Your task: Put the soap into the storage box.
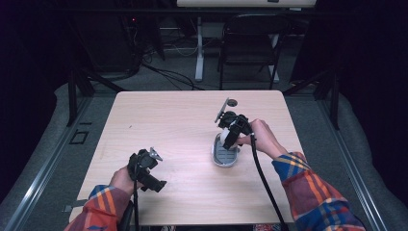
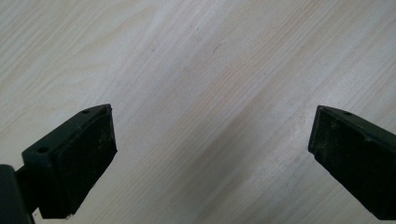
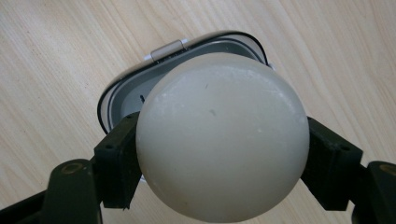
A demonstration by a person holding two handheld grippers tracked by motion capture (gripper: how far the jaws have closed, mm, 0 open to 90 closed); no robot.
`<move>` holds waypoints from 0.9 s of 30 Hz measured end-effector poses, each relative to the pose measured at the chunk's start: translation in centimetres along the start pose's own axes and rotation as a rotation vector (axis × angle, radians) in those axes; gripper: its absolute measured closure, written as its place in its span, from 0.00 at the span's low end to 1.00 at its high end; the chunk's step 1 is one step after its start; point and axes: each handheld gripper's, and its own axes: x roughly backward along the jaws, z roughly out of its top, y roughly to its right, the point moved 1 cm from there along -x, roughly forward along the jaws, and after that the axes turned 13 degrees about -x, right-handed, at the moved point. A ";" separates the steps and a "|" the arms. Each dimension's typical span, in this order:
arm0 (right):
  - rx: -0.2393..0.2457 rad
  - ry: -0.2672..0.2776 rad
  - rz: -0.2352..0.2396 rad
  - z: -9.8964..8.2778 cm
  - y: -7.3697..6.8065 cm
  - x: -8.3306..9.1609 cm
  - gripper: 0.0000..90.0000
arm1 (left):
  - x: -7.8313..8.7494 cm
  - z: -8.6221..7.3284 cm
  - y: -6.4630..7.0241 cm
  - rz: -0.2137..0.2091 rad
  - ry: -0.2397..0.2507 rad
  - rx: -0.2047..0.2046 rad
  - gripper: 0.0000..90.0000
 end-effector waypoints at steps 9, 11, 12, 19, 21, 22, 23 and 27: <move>0.008 -0.026 0.017 0.3 -0.6 -1.2 0.27 | 0.0 0.0 0.0 -0.001 0.000 0.001 0.01; 0.005 -0.020 0.022 0.3 -0.8 -1.6 0.27 | 0.0 0.0 0.0 0.000 0.000 -0.001 0.01; 0.013 -0.029 0.023 0.4 -0.8 -1.7 0.27 | 0.0 0.0 0.0 0.000 0.000 0.001 0.02; 0.024 -0.061 0.027 0.2 -1.3 -2.9 0.27 | -0.1 0.0 0.0 0.005 -0.011 -0.005 0.04; 0.026 -0.062 0.028 0.1 -1.3 -3.3 0.27 | 0.0 0.0 0.0 0.009 -0.009 -0.004 0.03; 0.025 -0.067 0.030 0.0 -1.3 -3.5 0.27 | 0.0 0.0 0.0 0.008 -0.009 -0.004 0.03; 0.025 -0.067 0.030 0.0 -1.3 -3.5 0.27 | 0.0 0.0 0.0 0.008 -0.009 -0.004 0.03; 0.035 -0.080 0.033 -0.2 -1.4 -3.9 0.27 | 0.0 0.0 0.0 0.008 -0.008 -0.003 0.03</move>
